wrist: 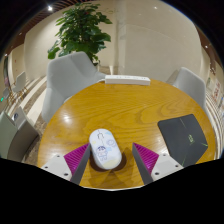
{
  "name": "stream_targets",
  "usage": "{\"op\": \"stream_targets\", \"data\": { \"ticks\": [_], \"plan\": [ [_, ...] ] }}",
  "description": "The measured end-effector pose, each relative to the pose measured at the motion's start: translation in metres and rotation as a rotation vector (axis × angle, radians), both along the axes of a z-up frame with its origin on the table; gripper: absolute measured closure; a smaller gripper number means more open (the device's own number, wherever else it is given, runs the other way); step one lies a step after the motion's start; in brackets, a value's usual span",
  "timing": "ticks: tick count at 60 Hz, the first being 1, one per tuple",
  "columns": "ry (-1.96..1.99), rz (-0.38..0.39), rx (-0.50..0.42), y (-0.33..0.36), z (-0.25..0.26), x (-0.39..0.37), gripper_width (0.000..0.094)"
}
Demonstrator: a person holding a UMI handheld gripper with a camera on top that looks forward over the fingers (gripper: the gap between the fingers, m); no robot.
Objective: Arrange mouse
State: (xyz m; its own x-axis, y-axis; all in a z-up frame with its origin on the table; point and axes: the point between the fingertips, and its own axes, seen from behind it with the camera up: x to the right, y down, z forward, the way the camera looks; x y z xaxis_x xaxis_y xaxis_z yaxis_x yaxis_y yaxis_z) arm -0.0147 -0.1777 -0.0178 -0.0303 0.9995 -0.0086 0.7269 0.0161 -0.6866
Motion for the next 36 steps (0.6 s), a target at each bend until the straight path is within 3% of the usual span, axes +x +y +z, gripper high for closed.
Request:
{"op": "stream_targets", "data": {
  "ticks": [17, 20, 24, 36],
  "plan": [
    [0.007, -0.019, -0.005, 0.01, -0.001, -0.026, 0.0092],
    [0.006, -0.009, -0.004, 0.007, 0.0, -0.025, 0.0181],
    [0.009, 0.005, -0.002, 0.004, 0.0, -0.023, 0.0477],
    [-0.009, 0.087, -0.005, -0.011, 0.007, -0.015, 0.0565]
  ]
}}
